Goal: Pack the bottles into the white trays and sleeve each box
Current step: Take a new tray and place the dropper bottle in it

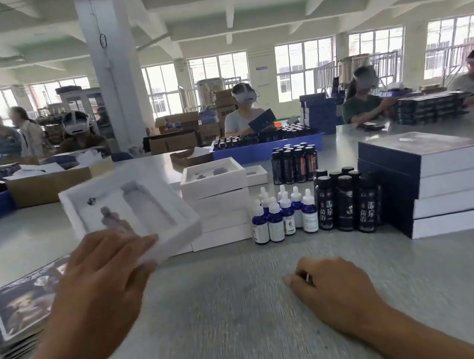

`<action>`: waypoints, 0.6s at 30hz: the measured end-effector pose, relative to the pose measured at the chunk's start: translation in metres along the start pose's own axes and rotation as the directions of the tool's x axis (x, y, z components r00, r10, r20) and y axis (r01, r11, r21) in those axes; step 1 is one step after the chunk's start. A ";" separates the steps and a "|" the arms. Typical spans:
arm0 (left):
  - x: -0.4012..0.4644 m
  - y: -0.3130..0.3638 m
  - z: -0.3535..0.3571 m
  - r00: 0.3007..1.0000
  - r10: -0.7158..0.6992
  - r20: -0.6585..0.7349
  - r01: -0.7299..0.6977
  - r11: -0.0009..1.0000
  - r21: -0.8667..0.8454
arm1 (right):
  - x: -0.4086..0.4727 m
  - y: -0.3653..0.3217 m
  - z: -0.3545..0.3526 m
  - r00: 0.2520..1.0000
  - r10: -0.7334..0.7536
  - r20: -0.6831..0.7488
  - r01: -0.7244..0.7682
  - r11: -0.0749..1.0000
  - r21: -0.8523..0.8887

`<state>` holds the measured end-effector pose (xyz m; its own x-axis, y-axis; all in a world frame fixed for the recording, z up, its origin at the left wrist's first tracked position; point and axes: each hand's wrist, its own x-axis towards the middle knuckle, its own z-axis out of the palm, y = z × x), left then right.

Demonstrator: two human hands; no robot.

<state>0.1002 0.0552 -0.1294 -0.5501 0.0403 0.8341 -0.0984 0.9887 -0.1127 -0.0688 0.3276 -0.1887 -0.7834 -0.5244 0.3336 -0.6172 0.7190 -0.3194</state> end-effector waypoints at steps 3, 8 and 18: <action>-0.040 0.047 -0.009 0.978 0.204 0.050 -0.187 0.954 -0.235 | 0.000 0.000 0.001 1.000 0.019 -0.022 -0.019 1.000 0.011; -0.052 0.073 -0.003 0.900 0.384 0.207 -0.244 0.837 -0.490 | 0.000 0.003 -0.002 0.996 0.081 -0.047 -0.075 0.991 0.115; -0.046 0.045 0.019 0.873 -0.241 0.424 0.472 0.635 -0.611 | 0.006 0.008 -0.003 0.986 0.150 -0.073 -0.121 0.943 0.310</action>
<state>0.1055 0.0951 -0.1829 -0.8084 -0.2641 0.5261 0.1848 0.7347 0.6527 -0.0779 0.3319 -0.1863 -0.8598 -0.3757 0.3458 -0.5101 0.5999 -0.6164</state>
